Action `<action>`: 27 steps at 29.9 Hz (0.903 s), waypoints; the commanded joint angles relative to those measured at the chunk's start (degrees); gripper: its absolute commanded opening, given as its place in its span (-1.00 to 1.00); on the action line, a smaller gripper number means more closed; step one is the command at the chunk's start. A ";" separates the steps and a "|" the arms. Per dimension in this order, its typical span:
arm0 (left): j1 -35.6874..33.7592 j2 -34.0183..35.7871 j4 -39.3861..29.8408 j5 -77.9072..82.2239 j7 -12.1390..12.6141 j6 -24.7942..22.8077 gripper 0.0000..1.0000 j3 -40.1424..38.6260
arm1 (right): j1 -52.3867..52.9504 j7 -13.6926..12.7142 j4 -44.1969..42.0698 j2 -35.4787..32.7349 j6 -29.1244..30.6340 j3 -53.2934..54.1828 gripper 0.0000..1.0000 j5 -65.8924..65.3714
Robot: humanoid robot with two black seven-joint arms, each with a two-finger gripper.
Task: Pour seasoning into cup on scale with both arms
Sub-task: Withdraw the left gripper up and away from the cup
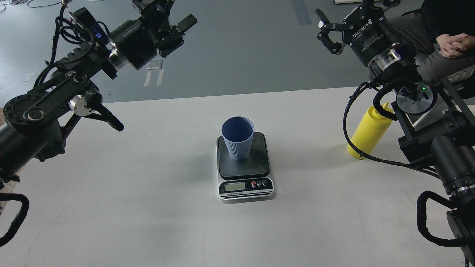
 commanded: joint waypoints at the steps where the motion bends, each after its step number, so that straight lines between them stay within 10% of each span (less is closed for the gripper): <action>1: 1.68 0.00 4.08 -13.98 -0.01 -0.52 0.95 -0.38 | -0.09 0.00 0.00 0.06 -0.03 -0.08 1.00 -0.06; 19: 11.09 -0.44 6.73 -20.08 -0.01 -1.40 0.95 -7.15 | 0.08 -0.17 3.94 -0.11 -0.82 0.53 1.00 1.07; 27: 11.09 -0.09 6.73 -20.00 -0.01 -1.49 0.95 -7.15 | -4.12 -0.87 11.23 -10.73 1.08 -0.08 1.00 19.06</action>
